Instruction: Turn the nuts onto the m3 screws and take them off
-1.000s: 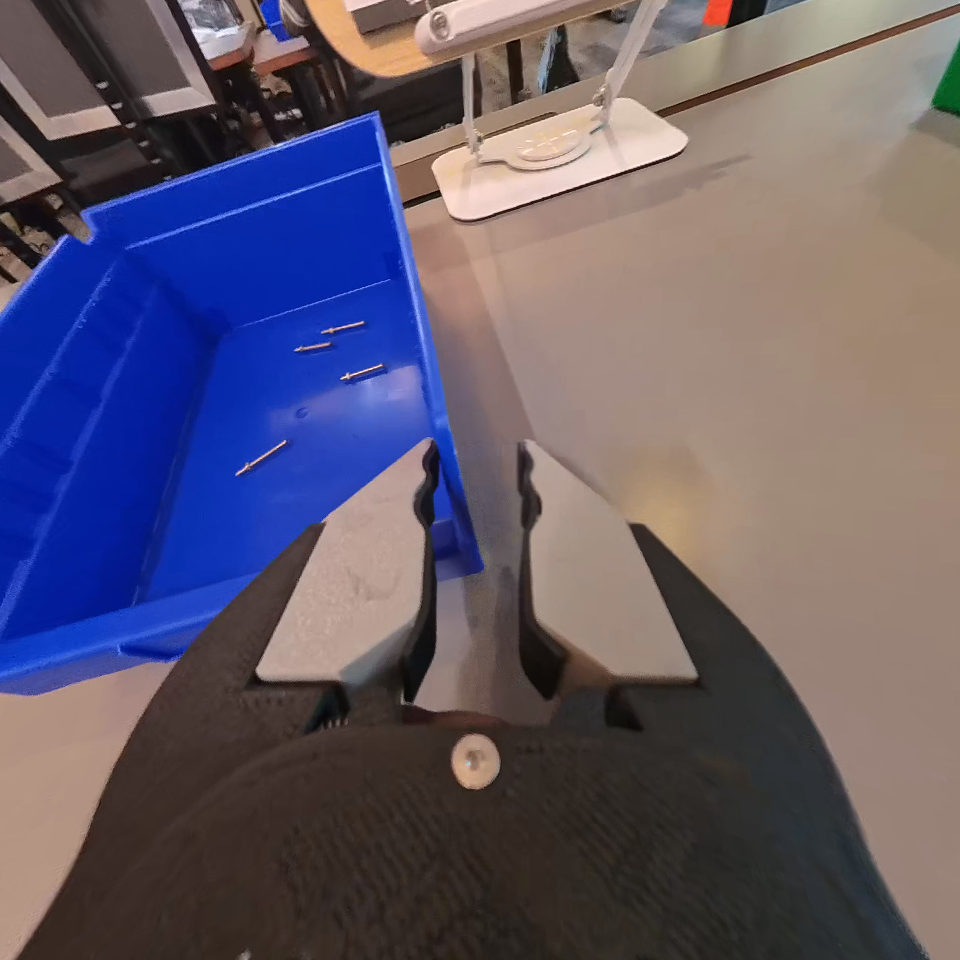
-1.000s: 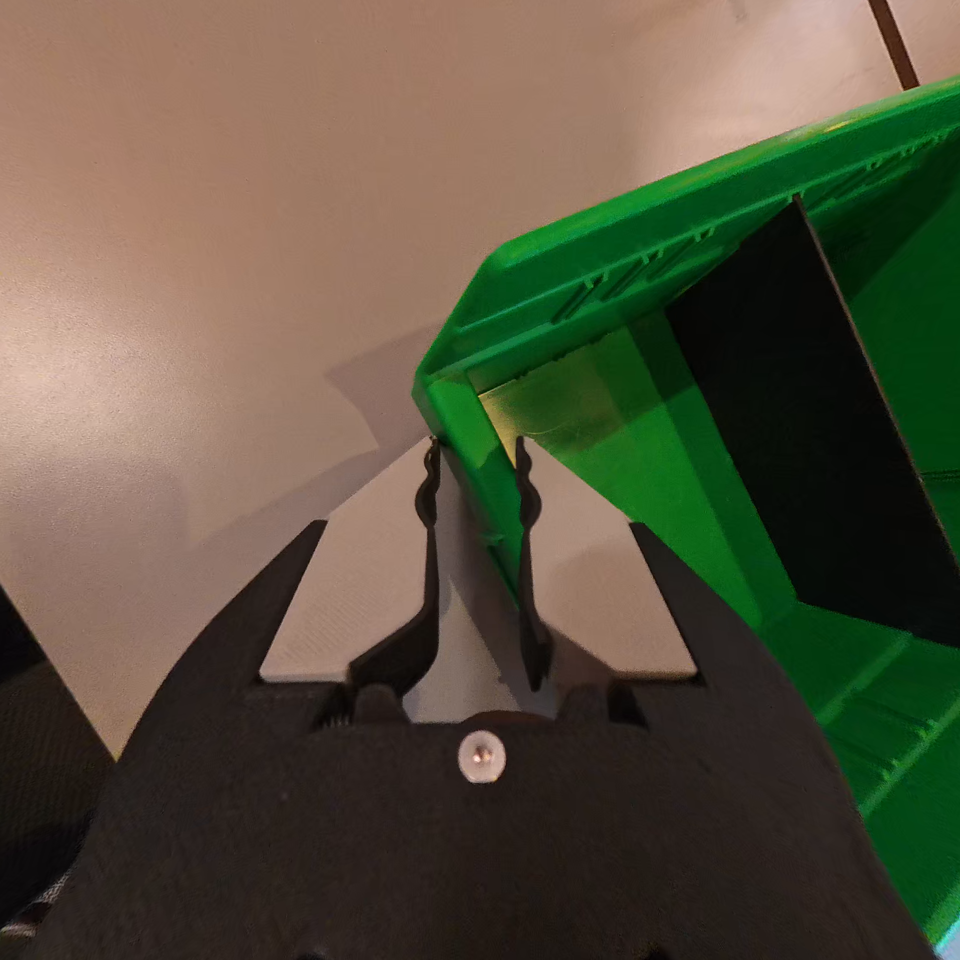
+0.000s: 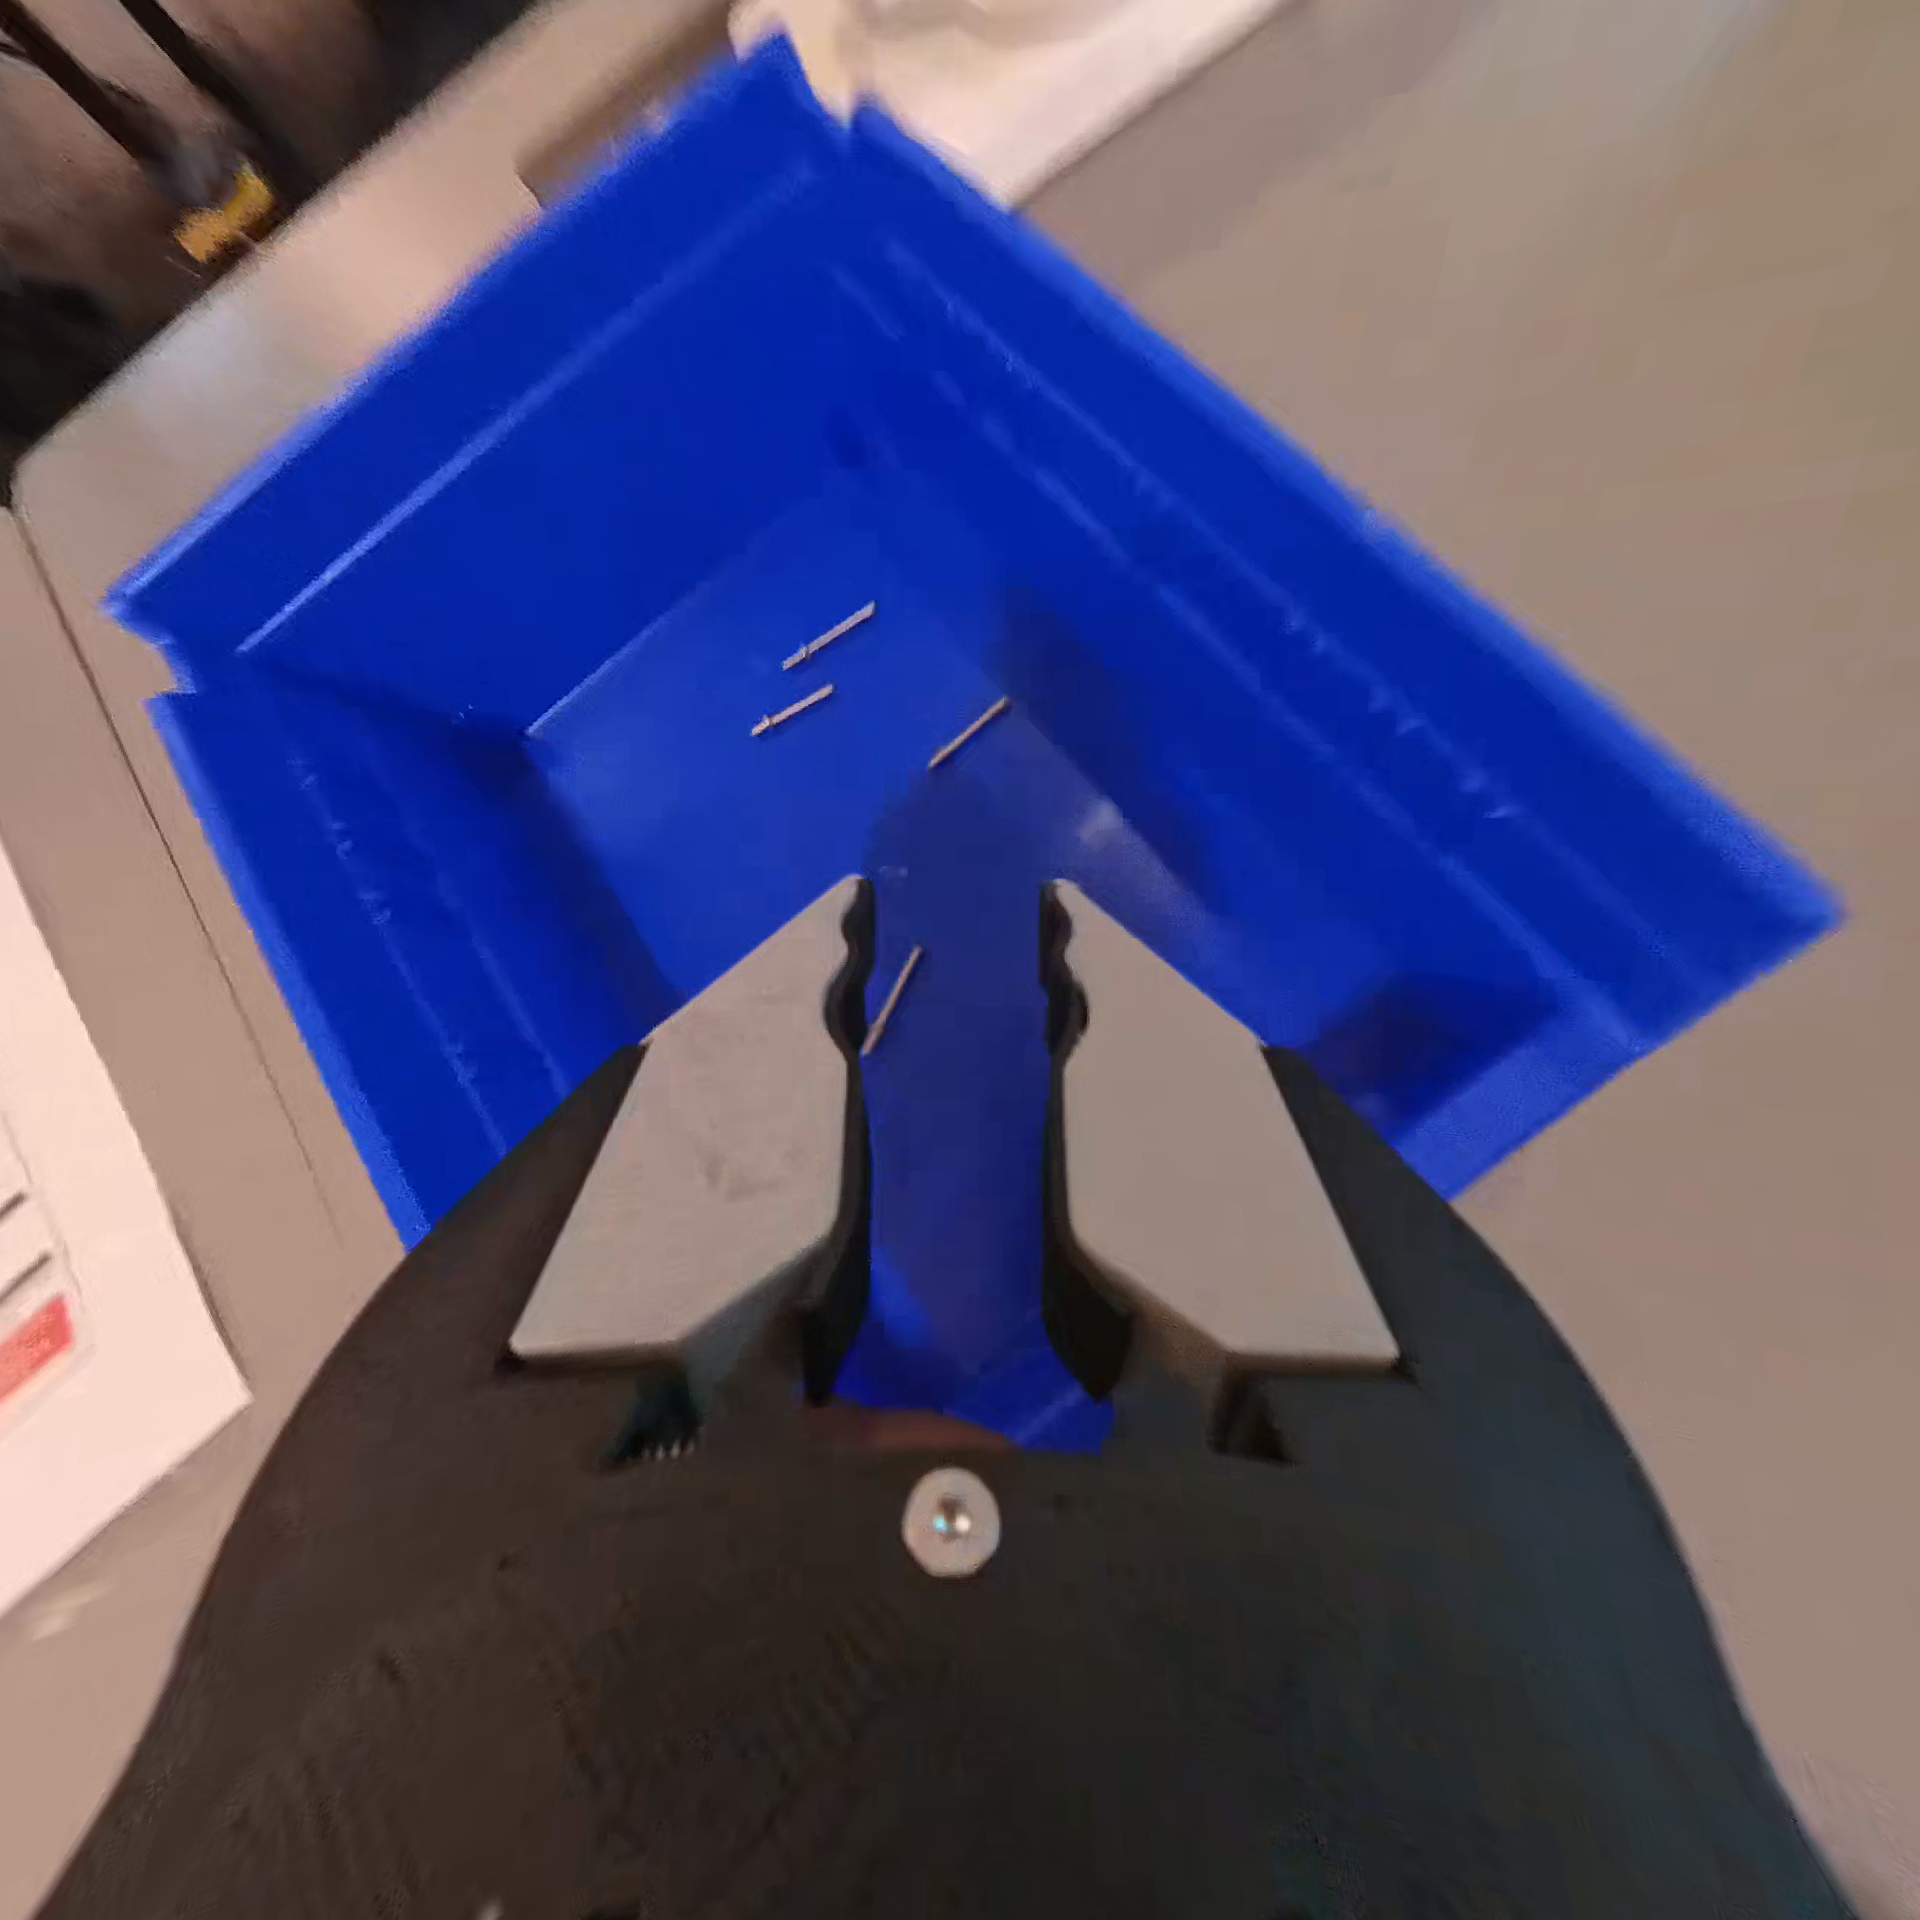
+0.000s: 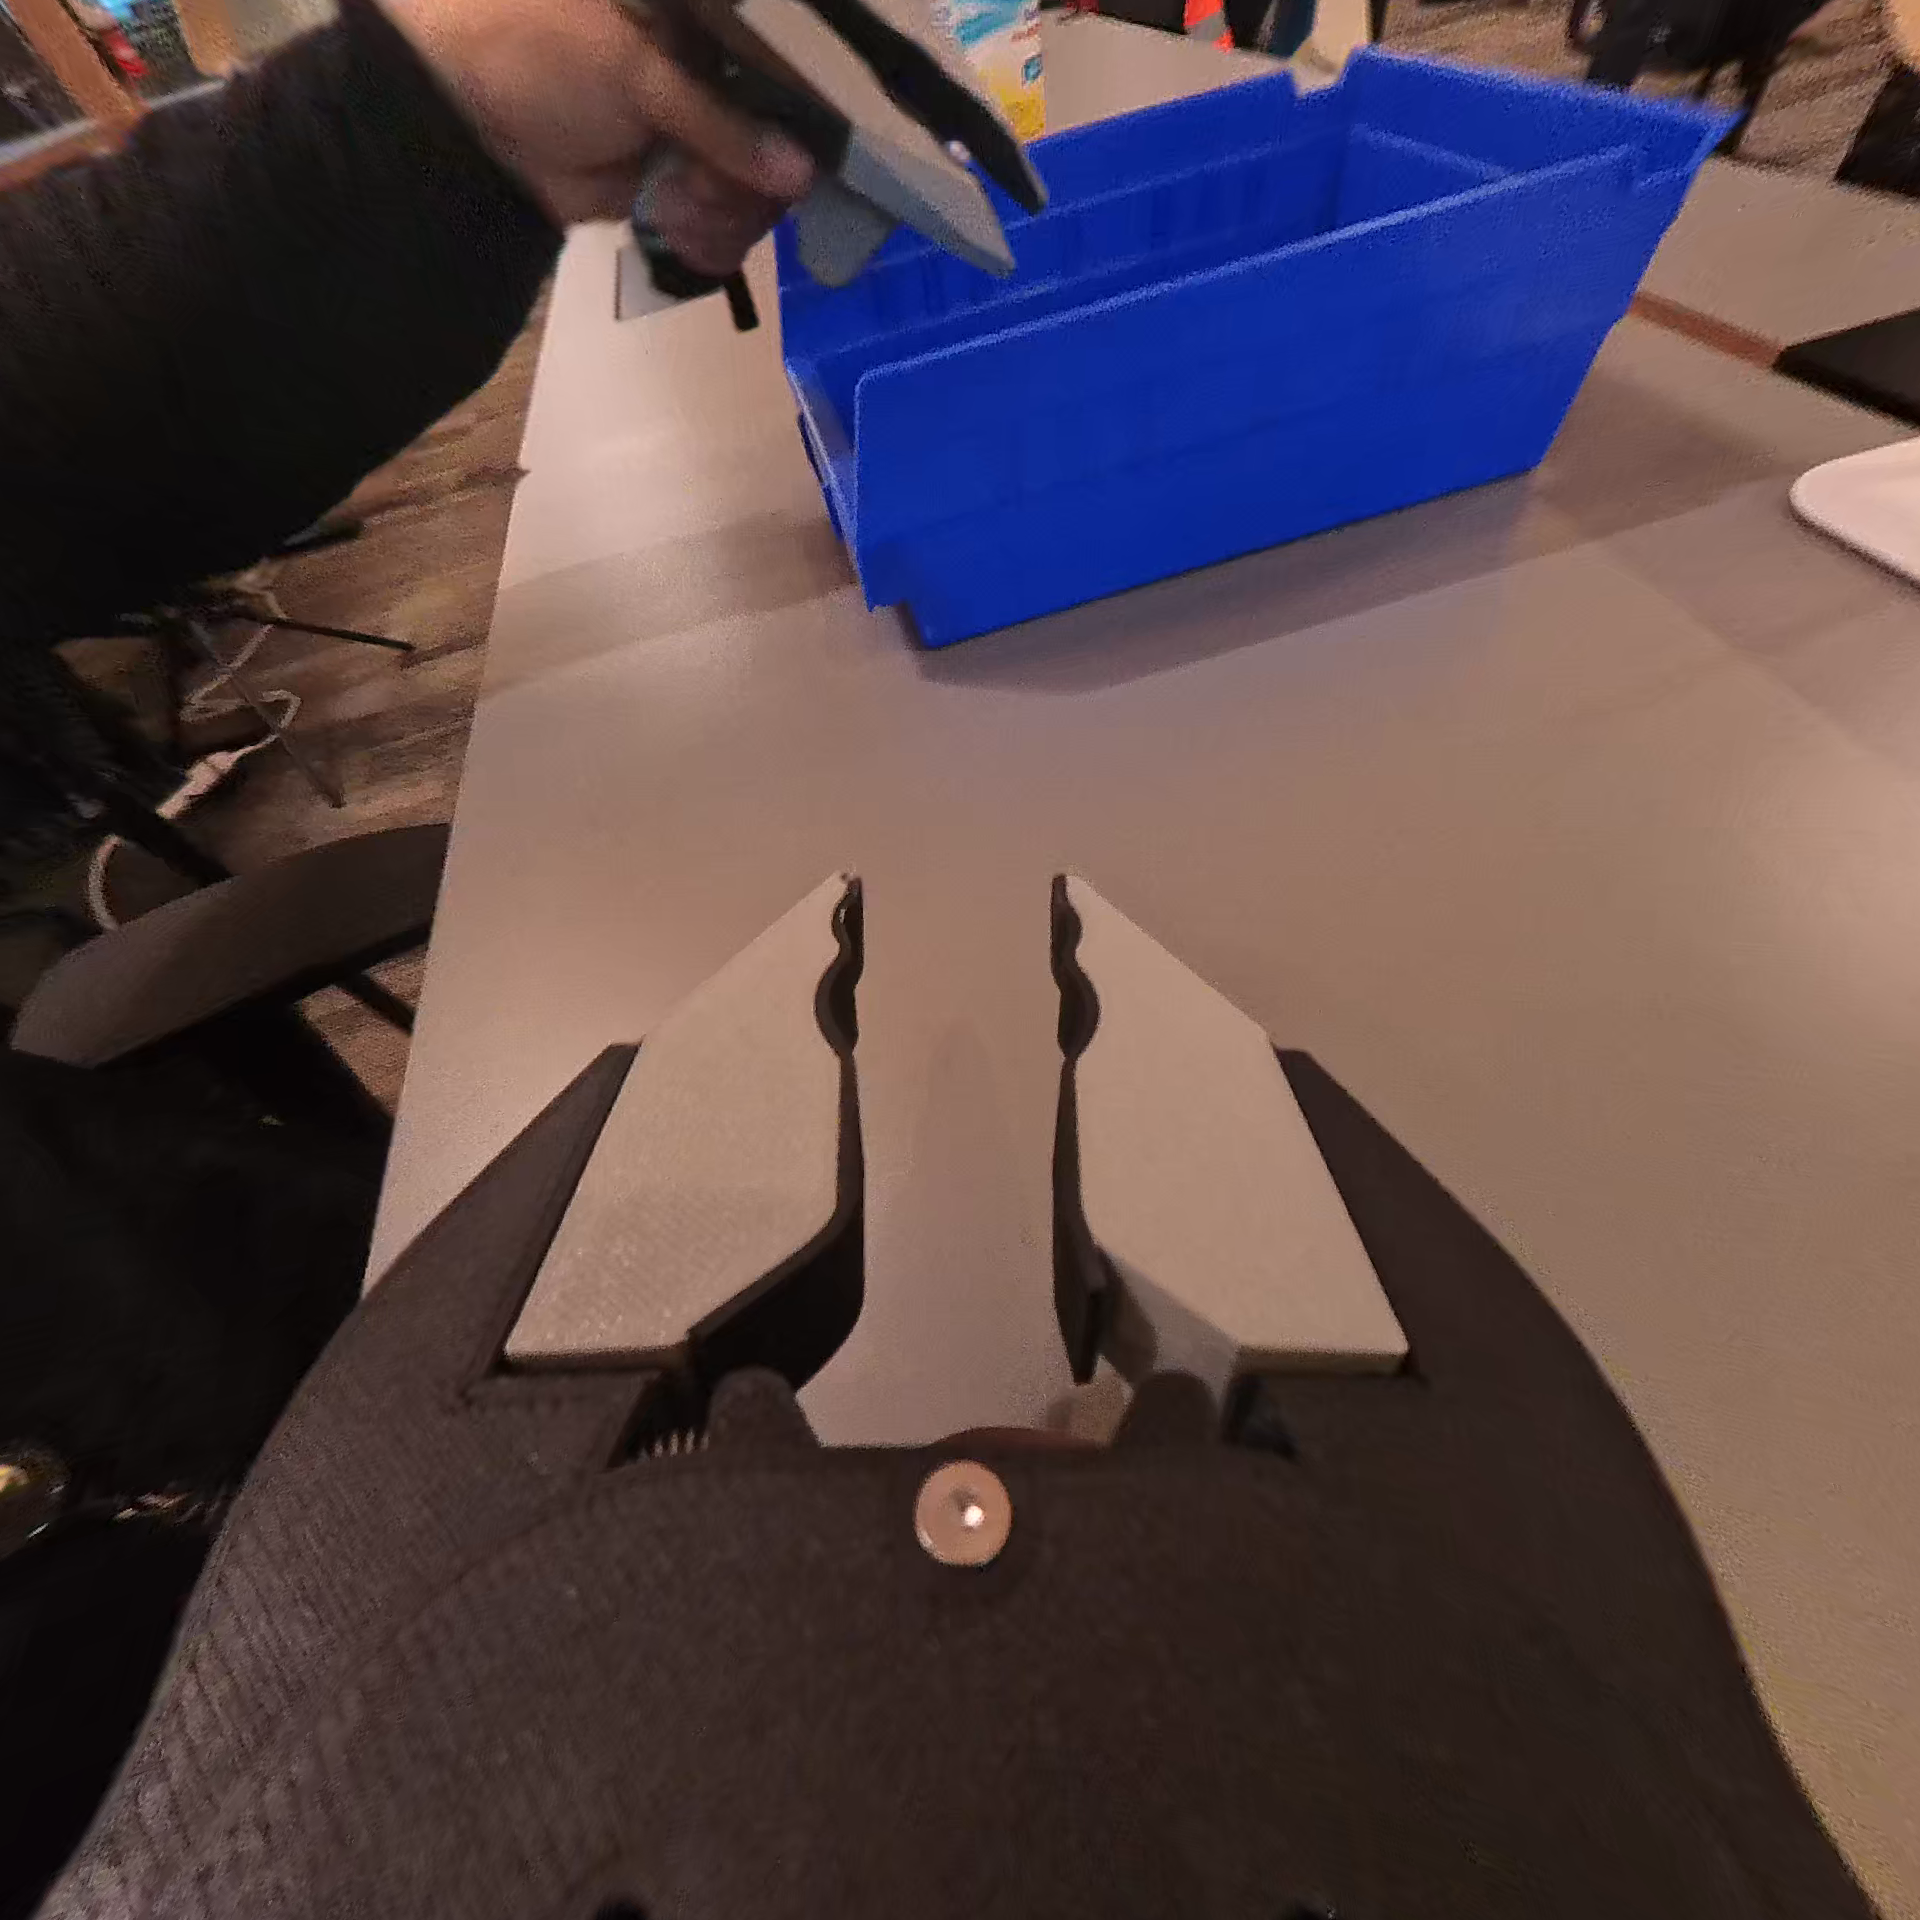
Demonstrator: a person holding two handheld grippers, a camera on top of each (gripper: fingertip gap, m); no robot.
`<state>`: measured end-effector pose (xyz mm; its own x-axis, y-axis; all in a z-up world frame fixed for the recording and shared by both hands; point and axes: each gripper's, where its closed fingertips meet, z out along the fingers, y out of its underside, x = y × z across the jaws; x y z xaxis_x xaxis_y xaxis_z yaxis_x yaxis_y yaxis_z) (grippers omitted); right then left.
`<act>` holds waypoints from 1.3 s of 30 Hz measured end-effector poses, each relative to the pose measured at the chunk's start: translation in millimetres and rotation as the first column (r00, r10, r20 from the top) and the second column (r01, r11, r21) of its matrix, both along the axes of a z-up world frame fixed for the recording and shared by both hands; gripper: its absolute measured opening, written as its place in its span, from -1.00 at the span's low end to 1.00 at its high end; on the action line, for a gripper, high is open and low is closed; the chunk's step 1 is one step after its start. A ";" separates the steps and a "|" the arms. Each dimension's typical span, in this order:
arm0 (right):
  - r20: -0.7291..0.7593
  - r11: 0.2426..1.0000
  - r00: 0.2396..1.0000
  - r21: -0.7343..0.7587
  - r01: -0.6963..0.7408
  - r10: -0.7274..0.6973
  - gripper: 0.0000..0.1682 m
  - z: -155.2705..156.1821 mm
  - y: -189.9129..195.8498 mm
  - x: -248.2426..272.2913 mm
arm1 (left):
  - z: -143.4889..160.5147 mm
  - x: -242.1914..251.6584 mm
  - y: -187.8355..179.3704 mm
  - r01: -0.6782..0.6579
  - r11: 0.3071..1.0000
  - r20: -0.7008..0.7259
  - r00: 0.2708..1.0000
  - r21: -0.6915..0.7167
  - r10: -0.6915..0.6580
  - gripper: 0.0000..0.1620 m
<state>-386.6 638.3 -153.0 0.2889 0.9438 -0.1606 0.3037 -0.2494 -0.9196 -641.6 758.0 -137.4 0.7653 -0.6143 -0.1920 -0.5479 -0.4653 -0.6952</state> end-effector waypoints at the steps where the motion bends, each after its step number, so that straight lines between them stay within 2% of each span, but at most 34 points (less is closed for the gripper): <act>1: 0.004 1.000 1.000 -0.008 -0.015 0.015 -0.59 -2.2 -2.6 0.1 | -10.0 -4.4 7.8 0.026 0.999 -0.060 0.998 -0.047 -0.029 -0.65; 4: 0.059 0.998 0.998 0.061 -0.016 0.013 -0.61 -12.2 -2.9 8.4 | -33.8 -13.1 23.3 0.113 0.982 -0.225 0.963 -0.154 -0.146 -0.69; 7: 0.050 1.000 0.998 0.016 -0.025 0.024 -0.60 -15.1 -5.3 11.5 | -55.5 -14.8 22.7 0.199 0.938 -0.305 0.909 -0.286 -0.285 -0.77; 9: -0.003 0.999 0.999 -0.014 -0.040 0.040 -0.59 -7.4 -7.9 9.2 | -69.4 -18.8 19.0 0.209 0.901 -0.347 0.871 -0.380 -0.349 -0.73; 12: -0.017 0.999 0.999 -0.023 -0.037 0.037 -0.59 -4.0 -7.4 10.4 | -83.4 -35.7 26.5 0.180 0.888 -0.487 0.782 -0.424 -0.391 -0.74; 14: -0.016 0.999 0.999 -0.015 -0.037 0.037 -0.59 -3.1 -7.4 11.7 | -89.9 -38.5 26.1 0.166 0.872 -0.503 0.760 -0.461 -0.411 -0.97; 20: -0.018 0.999 0.999 -0.018 -0.042 0.041 -0.60 -2.2 -8.9 11.3 | -91.0 -35.1 28.0 0.128 0.865 -0.459 0.805 -0.485 -0.376 -0.99; 29: -0.002 0.999 0.999 -0.014 -0.034 0.034 -0.61 -5.7 -7.9 11.9 | -80.0 -29.3 19.2 0.136 0.899 -0.425 0.846 -0.416 -0.324 -0.99; 34: 0.000 1.000 1.000 -0.004 -0.026 0.026 -0.62 -5.5 -6.7 12.5 | -60.1 -30.4 19.9 0.132 0.924 -0.386 0.880 -0.358 -0.275 -0.99; 39: -0.002 0.999 1.000 -0.033 -0.027 0.027 -0.62 -10.2 -5.6 11.4 | -25.9 -14.7 22.7 0.163 0.956 -0.284 0.931 -0.244 -0.231 -0.99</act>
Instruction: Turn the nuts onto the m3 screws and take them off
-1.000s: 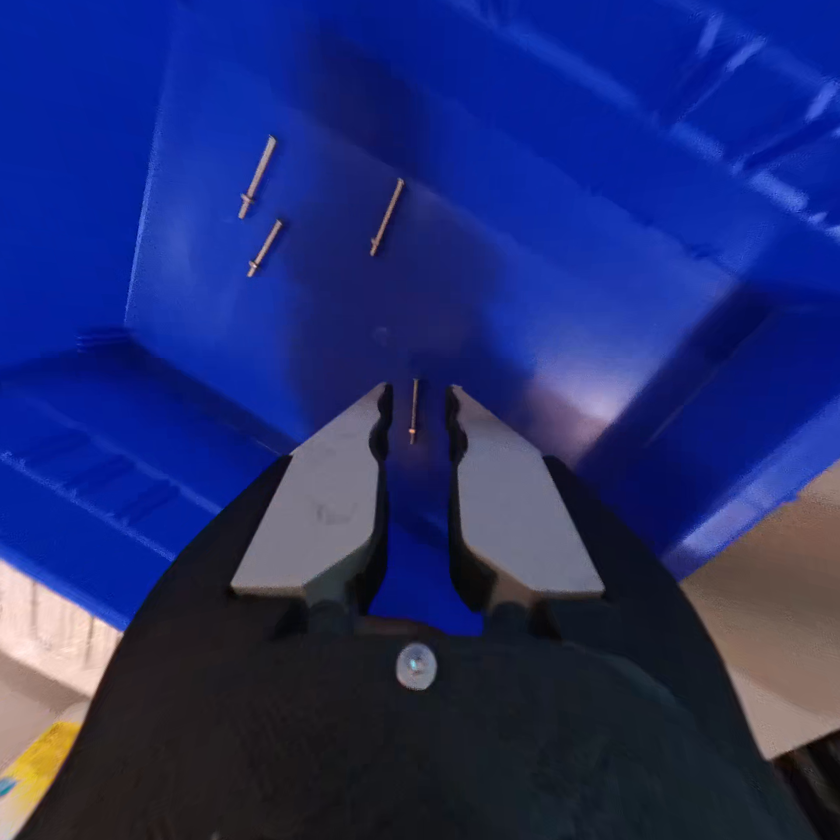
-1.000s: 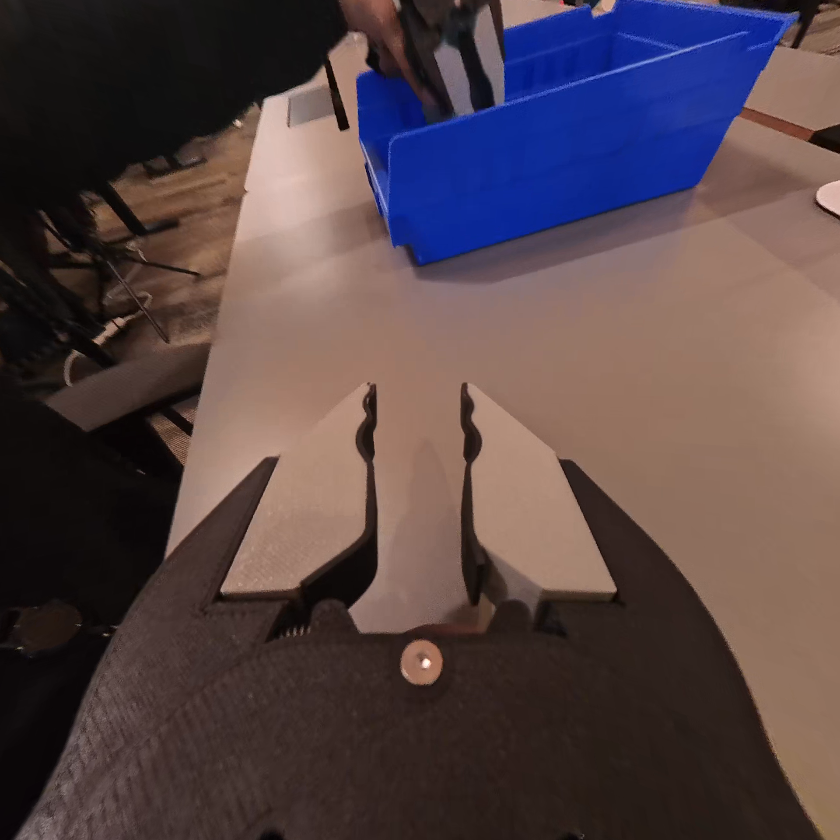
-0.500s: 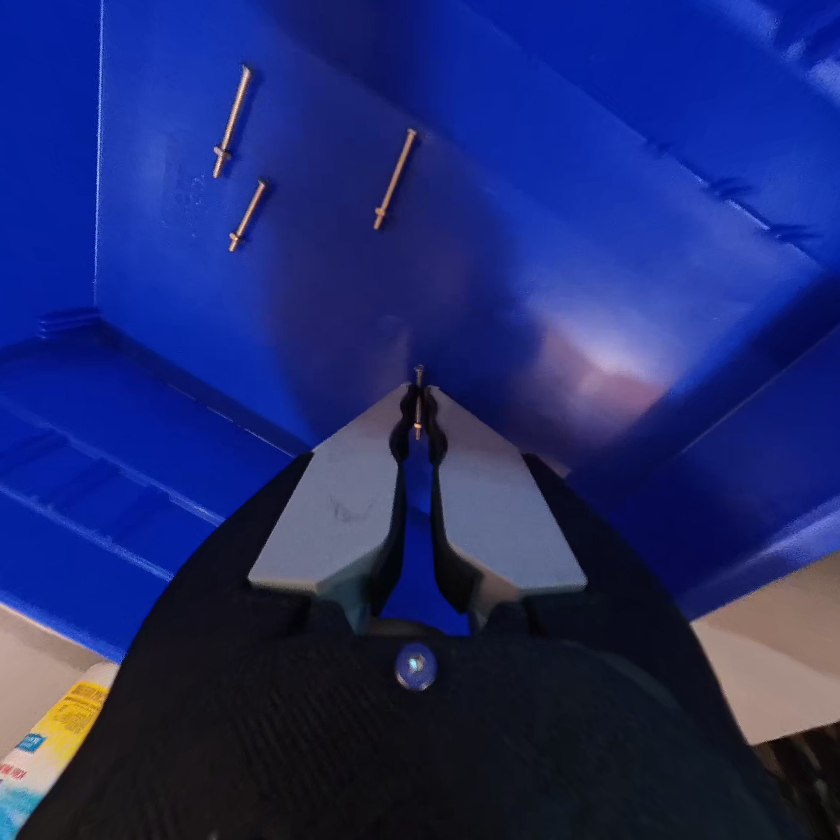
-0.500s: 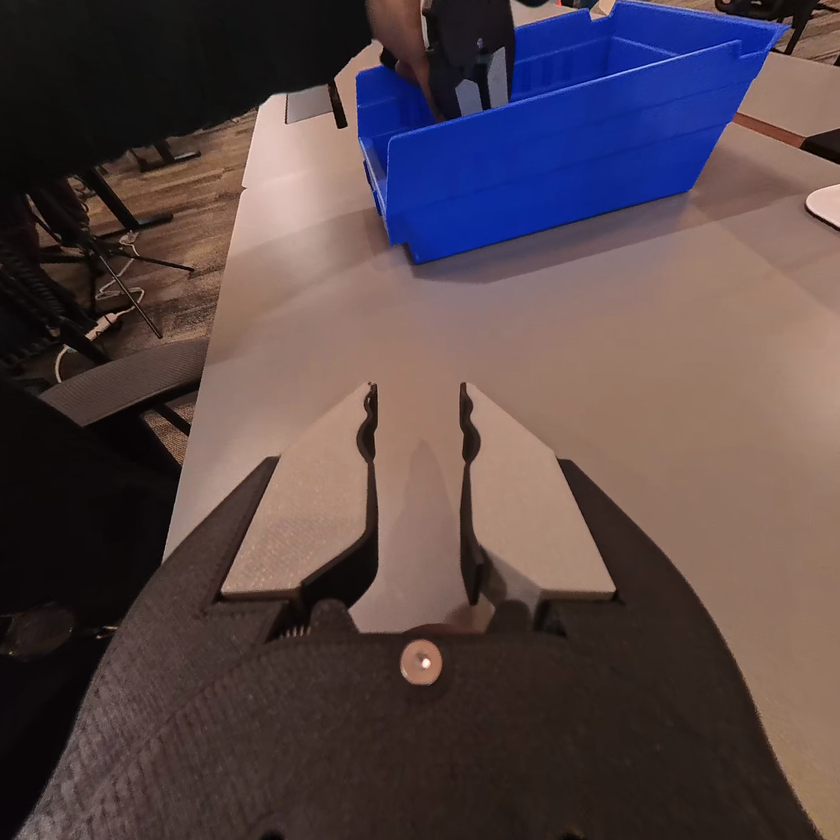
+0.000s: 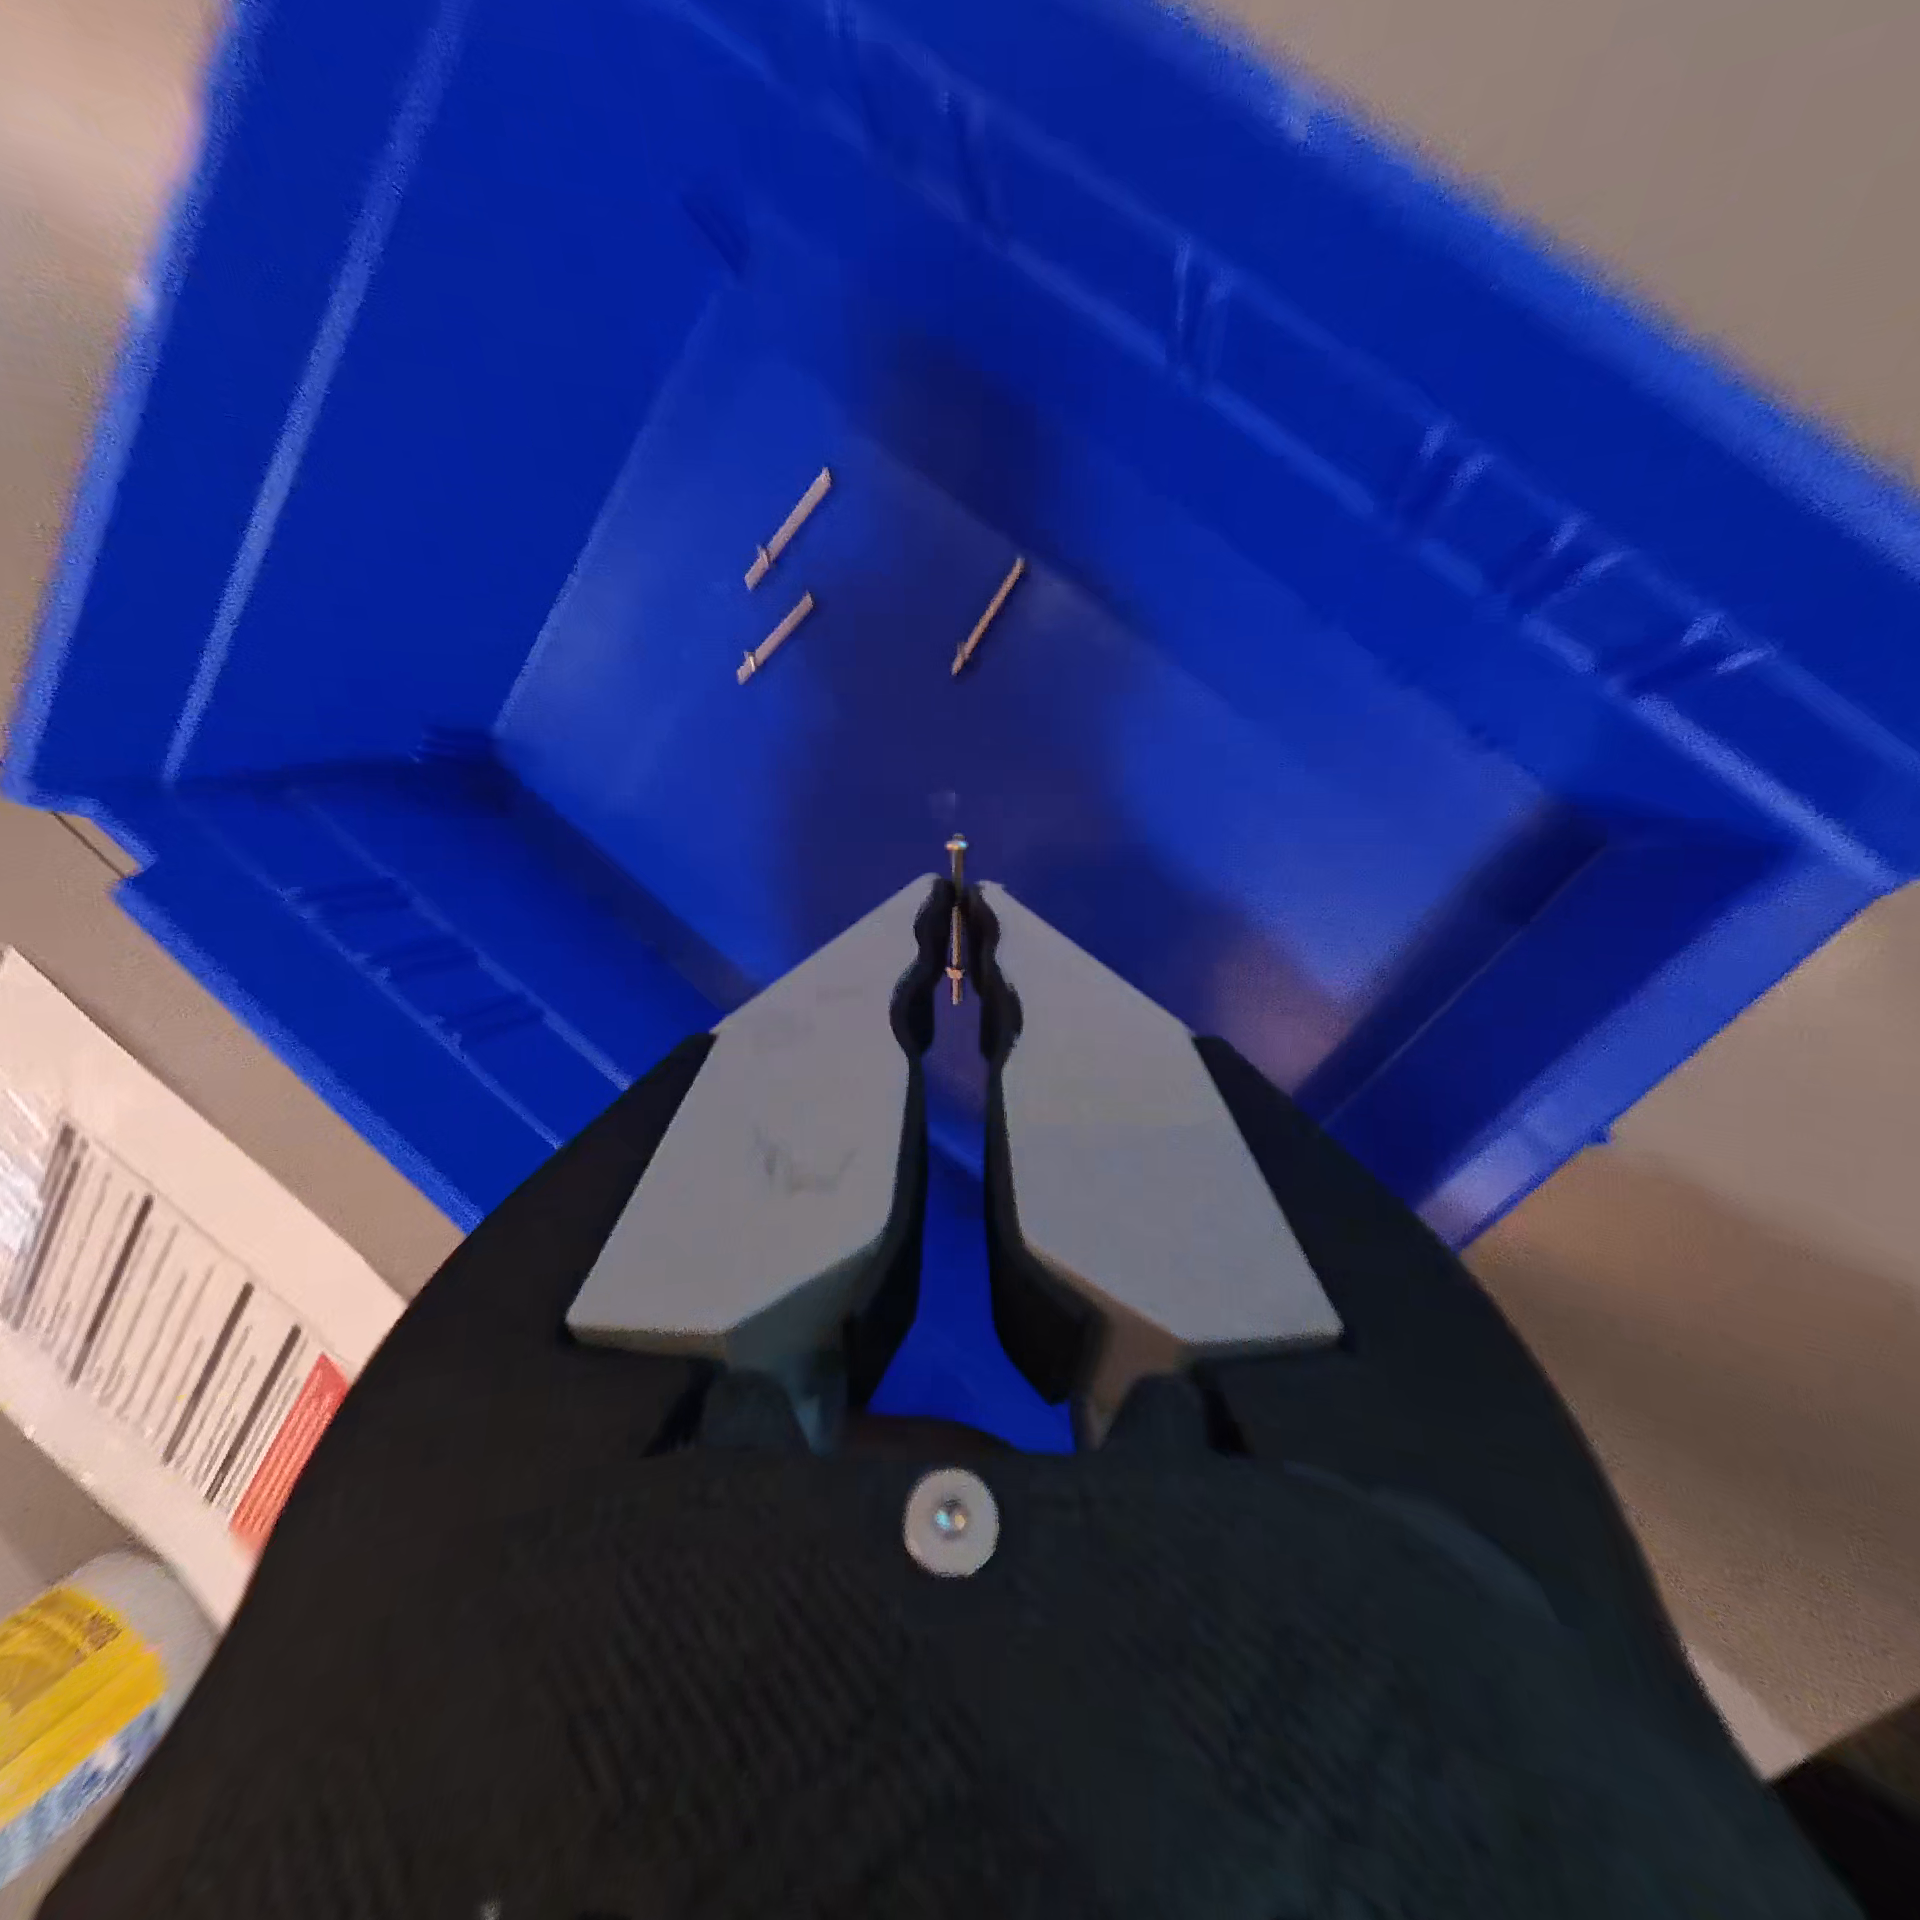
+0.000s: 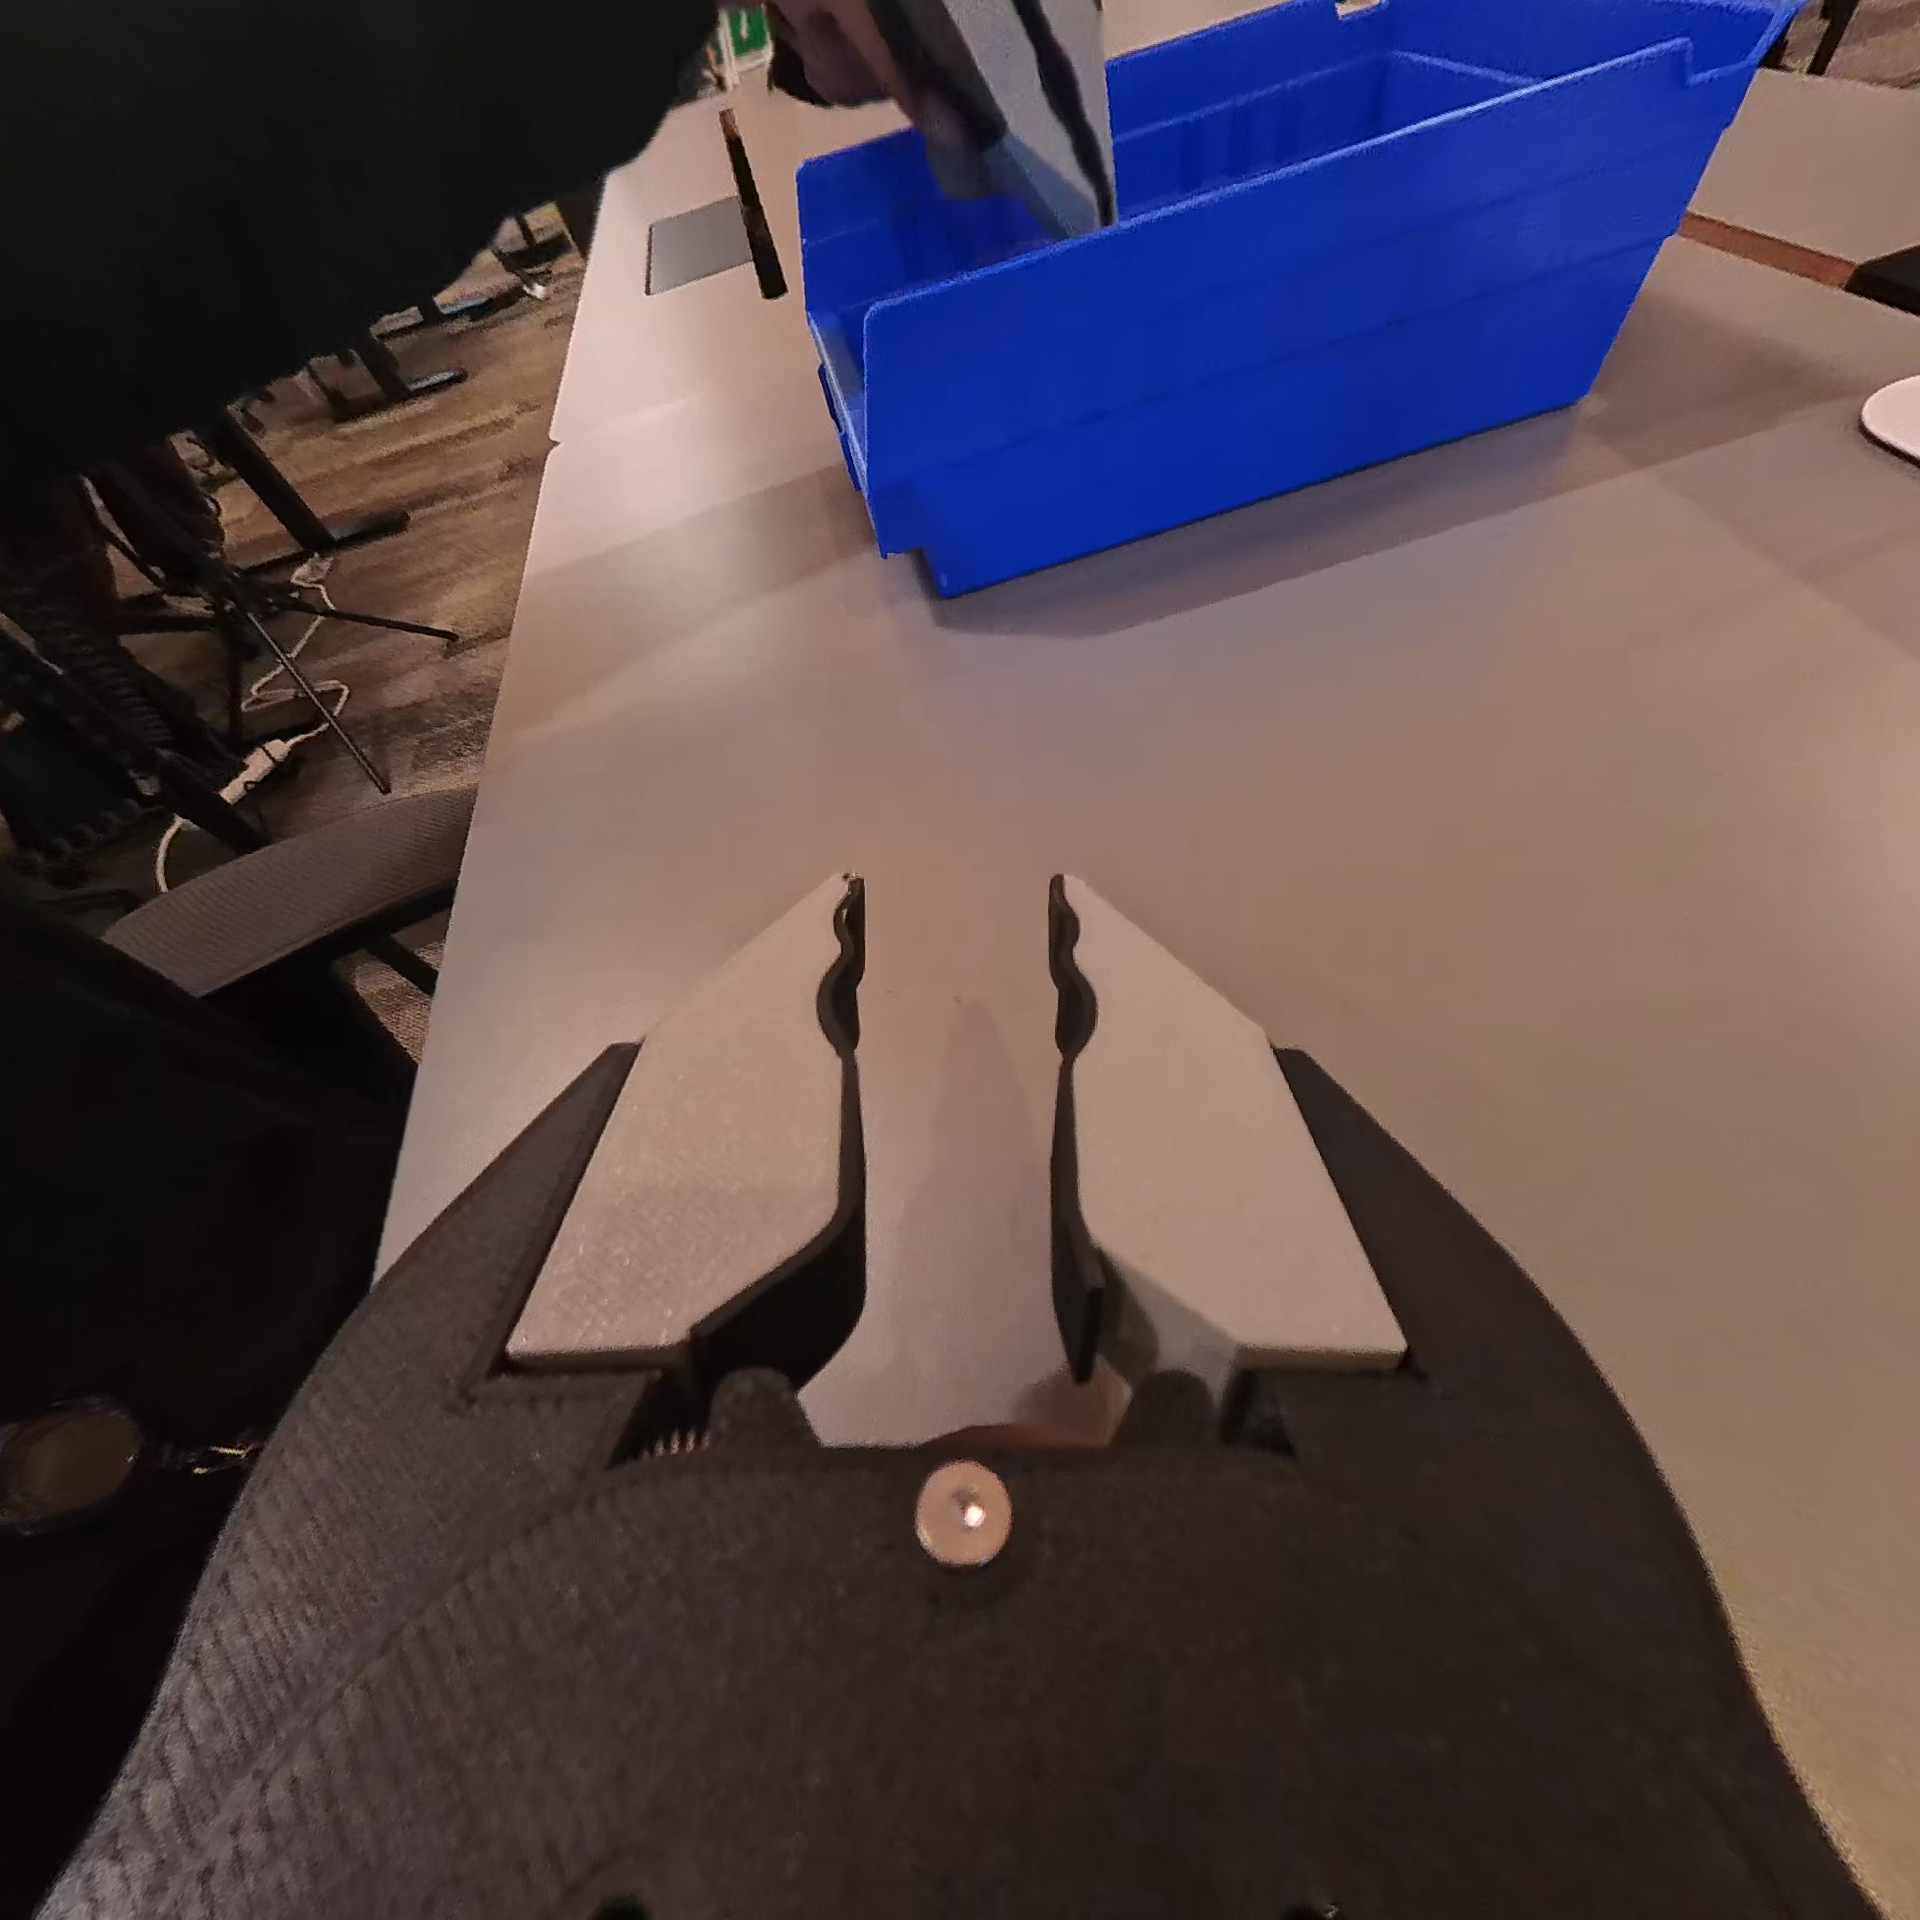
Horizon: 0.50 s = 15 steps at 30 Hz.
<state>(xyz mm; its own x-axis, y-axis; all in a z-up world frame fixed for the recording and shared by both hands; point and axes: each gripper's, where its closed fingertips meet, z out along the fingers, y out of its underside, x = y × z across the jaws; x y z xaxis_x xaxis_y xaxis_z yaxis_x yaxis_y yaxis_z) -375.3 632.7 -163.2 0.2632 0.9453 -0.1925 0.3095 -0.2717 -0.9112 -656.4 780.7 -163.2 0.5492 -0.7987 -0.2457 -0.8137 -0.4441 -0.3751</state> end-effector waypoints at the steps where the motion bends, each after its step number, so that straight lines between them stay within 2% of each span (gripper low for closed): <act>1: 0.002 1.000 1.000 0.001 0.003 -0.003 -0.61 -0.8 0.7 -0.2 | 10.5 7.7 0.4 0.004 0.999 0.052 0.999 0.032 -0.006 -0.99; 4: -0.002 1.000 1.000 0.016 0.011 -0.011 -0.61 -0.4 2.8 -1.1 | 55.2 43.7 -0.7 -0.001 0.987 0.280 0.959 0.160 -0.044 -0.99; 6: -0.026 0.999 1.000 0.031 0.016 -0.015 -0.61 4.3 4.2 -3.1 | 90.5 79.2 -11.1 0.000 0.971 0.464 0.878 0.239 -0.115 -0.99; 8: -0.070 0.999 0.997 0.045 0.018 -0.015 -0.60 12.6 5.5 -6.5 | 118.8 119.3 -30.6 0.016 0.953 0.608 0.767 0.301 -0.205 -0.99; 11: -0.160 0.997 0.987 0.067 0.038 -0.026 -0.56 29.9 10.4 -11.4 | 142.7 179.2 -66.4 0.033 0.923 0.742 0.584 0.383 -0.329 -1.00; 15: -0.302 0.991 0.953 0.112 0.069 -0.032 -0.54 56.4 13.6 -5.4 | 151.9 240.2 -109.0 0.039 0.921 0.884 0.268 0.386 -0.382 -1.00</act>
